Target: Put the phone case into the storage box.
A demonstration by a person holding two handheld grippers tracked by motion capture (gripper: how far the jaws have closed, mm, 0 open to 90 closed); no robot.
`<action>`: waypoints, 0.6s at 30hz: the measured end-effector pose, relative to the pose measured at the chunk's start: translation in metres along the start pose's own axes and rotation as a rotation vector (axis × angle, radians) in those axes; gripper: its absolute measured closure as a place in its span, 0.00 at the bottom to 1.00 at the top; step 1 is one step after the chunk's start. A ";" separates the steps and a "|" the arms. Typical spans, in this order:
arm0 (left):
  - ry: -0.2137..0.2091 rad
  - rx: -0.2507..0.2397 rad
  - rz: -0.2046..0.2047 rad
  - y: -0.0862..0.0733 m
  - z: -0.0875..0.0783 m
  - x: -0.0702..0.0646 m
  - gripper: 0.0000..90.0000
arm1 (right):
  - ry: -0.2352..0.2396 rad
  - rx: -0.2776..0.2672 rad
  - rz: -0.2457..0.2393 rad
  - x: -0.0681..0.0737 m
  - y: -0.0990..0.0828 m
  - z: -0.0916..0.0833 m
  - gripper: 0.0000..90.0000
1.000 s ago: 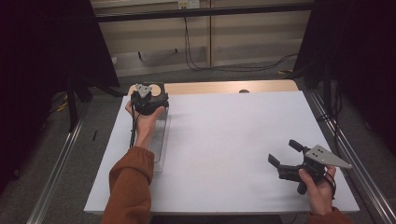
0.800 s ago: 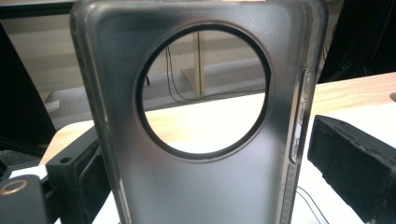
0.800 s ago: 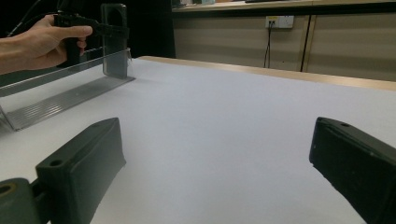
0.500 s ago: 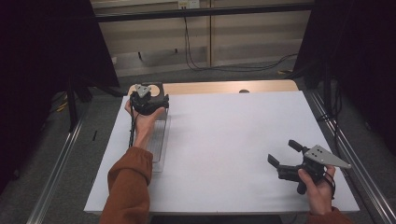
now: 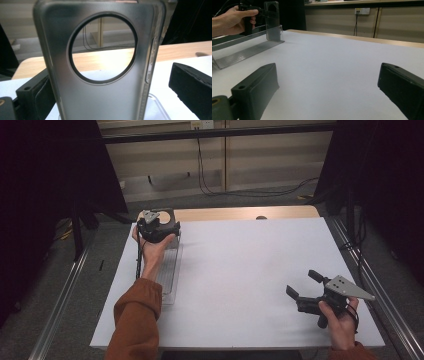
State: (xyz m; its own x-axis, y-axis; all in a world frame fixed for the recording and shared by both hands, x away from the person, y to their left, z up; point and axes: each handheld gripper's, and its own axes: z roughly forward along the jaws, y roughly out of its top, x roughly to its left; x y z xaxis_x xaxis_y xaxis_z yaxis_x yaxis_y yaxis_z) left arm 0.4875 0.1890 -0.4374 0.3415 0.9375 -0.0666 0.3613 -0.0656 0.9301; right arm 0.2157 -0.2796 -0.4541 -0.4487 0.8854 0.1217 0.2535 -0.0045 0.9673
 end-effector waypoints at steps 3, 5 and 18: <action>0.006 0.014 0.011 0.000 -0.001 0.001 0.02 | 0.002 0.000 -0.003 0.000 0.000 0.000 0.03; 0.015 0.019 0.000 0.000 -0.002 0.002 0.02 | 0.003 0.002 -0.008 0.000 0.000 0.000 0.03; 0.043 0.001 -0.028 0.005 -0.001 0.003 0.05 | 0.001 -0.001 -0.002 -0.001 -0.001 0.001 0.03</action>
State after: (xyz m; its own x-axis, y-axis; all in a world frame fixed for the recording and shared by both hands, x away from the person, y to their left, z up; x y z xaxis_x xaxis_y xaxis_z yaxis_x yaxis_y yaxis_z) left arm 0.4896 0.1920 -0.4330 0.2940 0.9527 -0.0769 0.3708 -0.0395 0.9279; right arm 0.2164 -0.2797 -0.4549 -0.4498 0.8851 0.1196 0.2515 -0.0030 0.9678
